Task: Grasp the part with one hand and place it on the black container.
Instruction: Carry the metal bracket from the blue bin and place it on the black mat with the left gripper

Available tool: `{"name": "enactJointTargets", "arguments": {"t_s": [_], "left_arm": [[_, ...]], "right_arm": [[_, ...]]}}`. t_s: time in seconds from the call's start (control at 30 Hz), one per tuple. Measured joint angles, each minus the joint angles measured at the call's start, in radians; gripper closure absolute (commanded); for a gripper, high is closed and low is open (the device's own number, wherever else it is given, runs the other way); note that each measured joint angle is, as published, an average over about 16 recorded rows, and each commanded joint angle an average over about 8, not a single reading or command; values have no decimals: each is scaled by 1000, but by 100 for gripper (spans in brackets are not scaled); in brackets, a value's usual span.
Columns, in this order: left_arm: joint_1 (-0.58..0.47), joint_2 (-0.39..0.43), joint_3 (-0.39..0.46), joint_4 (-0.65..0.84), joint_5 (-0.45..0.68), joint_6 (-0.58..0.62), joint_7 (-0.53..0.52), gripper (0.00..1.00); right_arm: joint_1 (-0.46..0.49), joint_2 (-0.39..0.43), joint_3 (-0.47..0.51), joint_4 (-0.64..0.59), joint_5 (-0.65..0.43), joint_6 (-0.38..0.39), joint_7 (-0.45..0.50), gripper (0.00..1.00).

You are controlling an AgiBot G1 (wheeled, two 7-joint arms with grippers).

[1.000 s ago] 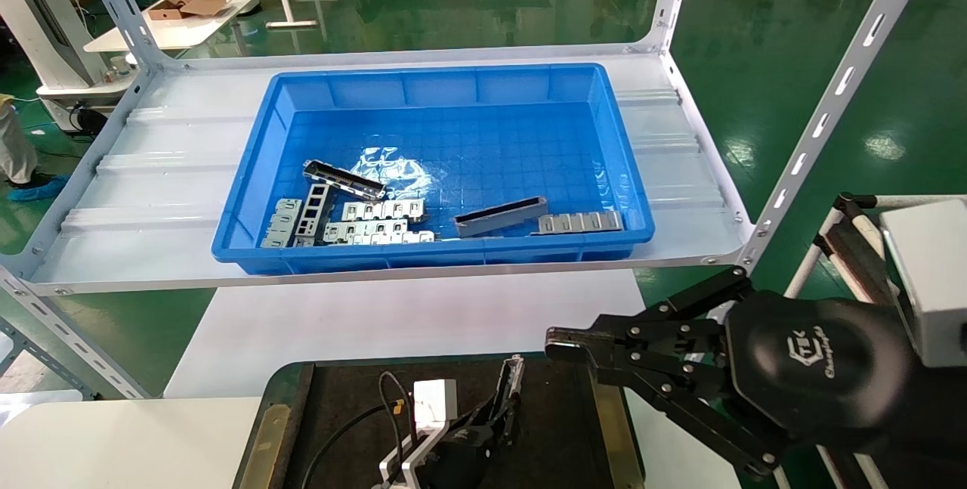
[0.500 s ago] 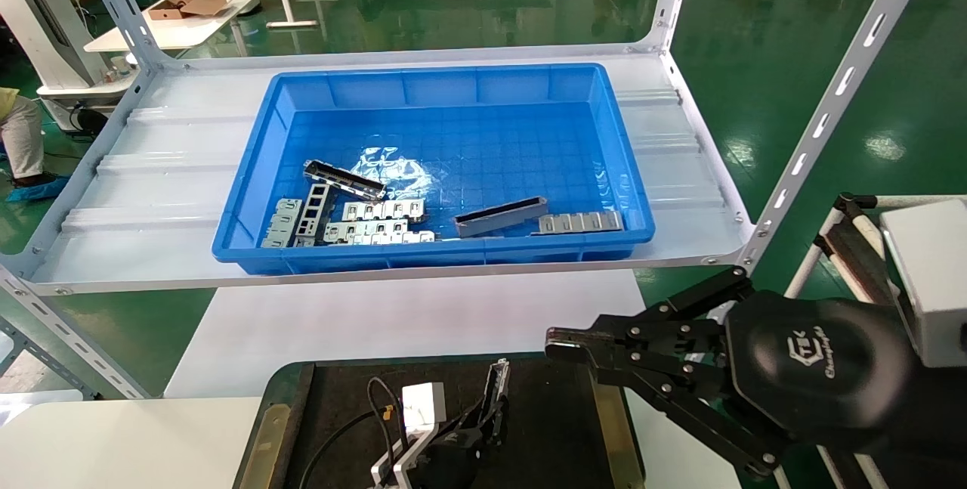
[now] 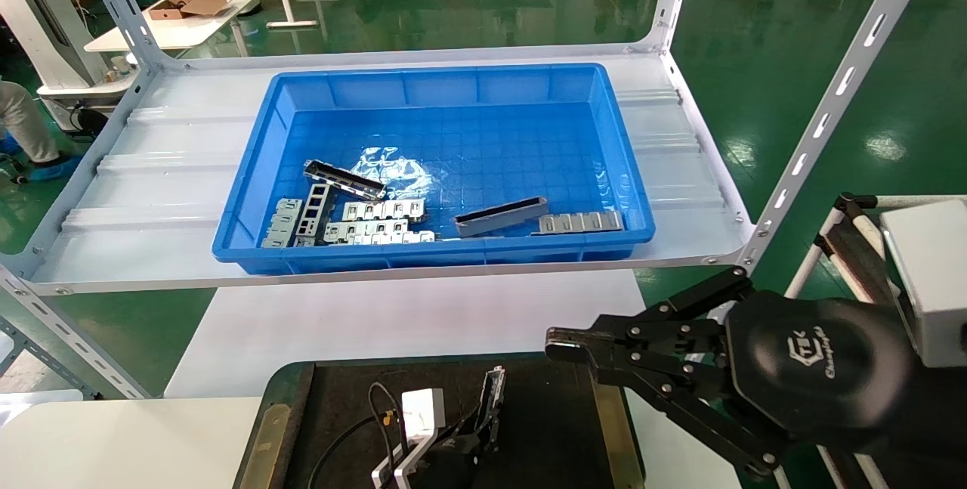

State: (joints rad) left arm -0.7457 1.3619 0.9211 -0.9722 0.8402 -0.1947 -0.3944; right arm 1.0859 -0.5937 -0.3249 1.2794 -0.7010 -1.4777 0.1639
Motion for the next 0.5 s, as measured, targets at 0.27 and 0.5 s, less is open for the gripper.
{"name": "enactJointTargets", "arguments": {"t_s": [0.27, 0.5], "left_arm": [[-6, 0, 36, 15, 62, -25, -80, 99], [-10, 0, 69, 19, 119, -53, -163, 25]], "right_arm": [[0, 0, 0, 0, 0, 0, 0, 77], [0, 0, 0, 0, 0, 0, 0, 0]]}}
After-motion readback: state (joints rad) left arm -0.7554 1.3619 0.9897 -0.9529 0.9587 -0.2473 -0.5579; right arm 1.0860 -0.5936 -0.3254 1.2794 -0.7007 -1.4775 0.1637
